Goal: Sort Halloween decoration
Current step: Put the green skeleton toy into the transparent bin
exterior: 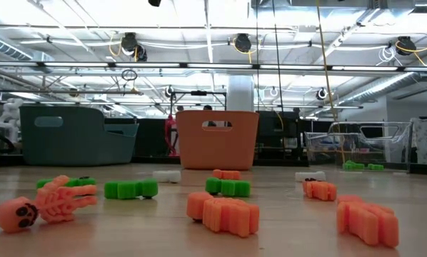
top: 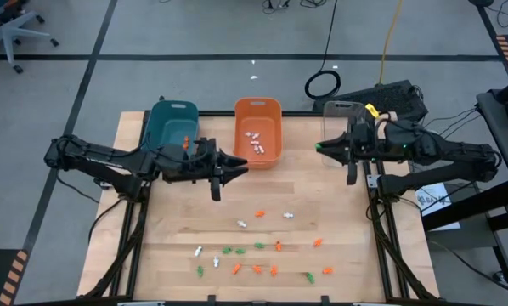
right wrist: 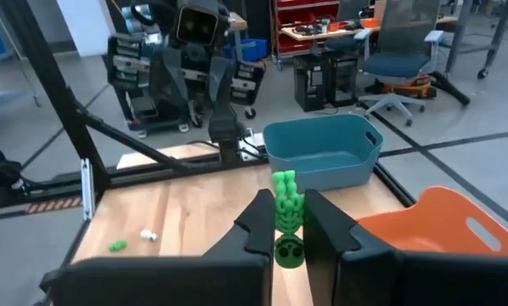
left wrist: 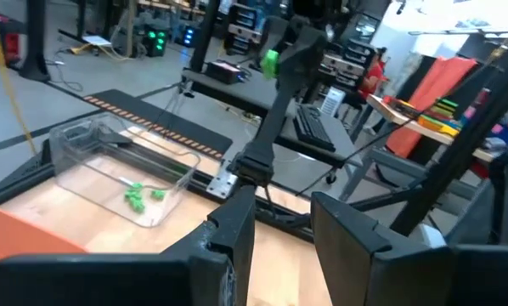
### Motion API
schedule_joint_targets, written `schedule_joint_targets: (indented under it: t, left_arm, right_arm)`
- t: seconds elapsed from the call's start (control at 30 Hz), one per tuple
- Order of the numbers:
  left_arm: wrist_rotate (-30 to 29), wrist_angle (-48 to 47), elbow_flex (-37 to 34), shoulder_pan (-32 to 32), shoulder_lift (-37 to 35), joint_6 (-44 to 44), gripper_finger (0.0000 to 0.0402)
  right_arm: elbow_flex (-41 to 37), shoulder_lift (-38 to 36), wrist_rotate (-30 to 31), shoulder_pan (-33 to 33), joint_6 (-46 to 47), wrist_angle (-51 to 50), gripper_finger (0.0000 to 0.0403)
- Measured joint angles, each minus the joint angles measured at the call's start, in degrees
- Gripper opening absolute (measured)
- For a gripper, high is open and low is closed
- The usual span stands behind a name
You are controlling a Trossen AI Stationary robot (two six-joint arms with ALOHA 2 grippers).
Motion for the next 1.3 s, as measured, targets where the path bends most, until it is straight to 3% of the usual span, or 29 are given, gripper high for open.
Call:
schedule_joint_targets:
  t: [0.13, 0.27, 0.43, 0.7, 1.3]
  left_arm:
    - [-3.20, 0.02, 0.00, 0.02, 0.01, -0.26, 0.0116]
    - [-5.11, -0.02, 0.00, 0.02, 0.02, 0.22, 0.0116]
    - [-5.35, 0.00, 0.00, 0.06, 0.02, 1.28, 0.0116]
    - [-5.36, 0.46, -0.02, 0.18, 0.02, 4.26, 0.0116]
    - [-7.12, 0.42, -0.02, 0.43, 0.04, 4.64, 0.0116]
  right_arm:
    - [-0.01, -0.19, 0.07, 0.00, -1.45, 0.21, 0.0016]
    - [-0.01, -0.22, 0.15, 0.00, -10.09, 0.43, 0.0022]
    - [-0.01, -0.22, 0.22, 0.00, -22.96, 0.54, 0.0029]
    - [-0.01, -0.22, 1.77, 0.00, -30.77, 2.27, 0.0031]
    - [0.01, -0.20, 1.74, 0.00, -31.41, 3.43, 0.0031]
